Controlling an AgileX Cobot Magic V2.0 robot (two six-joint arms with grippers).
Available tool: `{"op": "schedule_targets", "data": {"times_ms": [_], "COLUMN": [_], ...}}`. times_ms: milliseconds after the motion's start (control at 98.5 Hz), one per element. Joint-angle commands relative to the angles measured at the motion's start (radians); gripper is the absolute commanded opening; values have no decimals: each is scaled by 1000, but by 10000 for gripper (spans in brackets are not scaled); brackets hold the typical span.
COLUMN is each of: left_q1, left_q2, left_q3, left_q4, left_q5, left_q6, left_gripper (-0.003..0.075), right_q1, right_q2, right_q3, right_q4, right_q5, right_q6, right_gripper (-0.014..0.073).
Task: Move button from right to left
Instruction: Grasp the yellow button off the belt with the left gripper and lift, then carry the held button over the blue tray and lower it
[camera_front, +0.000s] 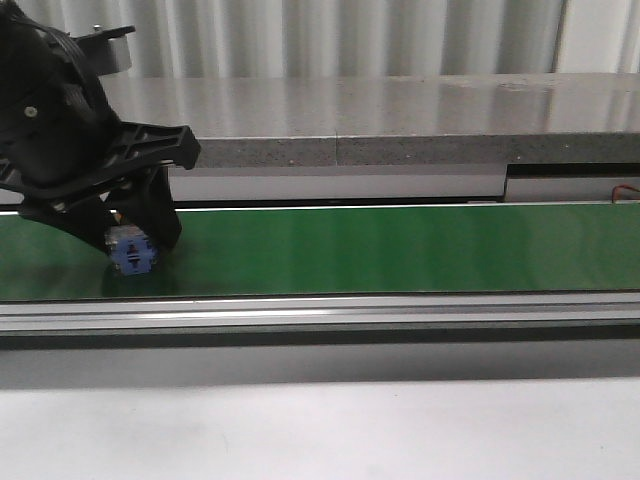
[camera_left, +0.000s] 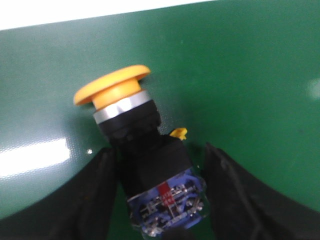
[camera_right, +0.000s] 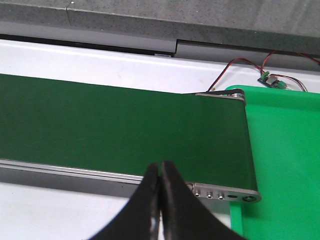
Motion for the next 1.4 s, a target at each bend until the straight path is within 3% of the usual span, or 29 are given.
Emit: {"op": "schedule_targets", "data": {"times_ms": [0, 71, 345, 711, 904, 1117, 1391], "left_q1": [-8, -8, 46, 372, 556, 713, 753], "left_q2": [-21, -32, -189, -330, -327, -302, -136], "left_q3": [-26, -26, -26, -24, -20, -20, -20], "left_q4": [11, 28, 104, 295, 295, 291, 276], "left_q5": [-10, -6, 43, 174, 128, 48, -22], "left_q6": [-9, -9, -9, 48, 151, 156, 156], "left_gripper": [104, -18, -20, -20, -20, -20, -20], "right_q1": [0, 0, 0, 0, 0, 0, 0], "right_q2": [1, 1, 2, 2, 2, 2, 2], "right_q3": [-26, -26, -26, -26, -26, -26, -26], "right_q4": [18, 18, 18, 18, 18, 18, 18], "right_q5": [-68, -68, -68, -68, -68, -68, -68], "right_q6": [-9, -9, -9, -9, -9, -9, -9], "right_gripper": [-67, -67, -67, -67, -67, -67, -67]}}
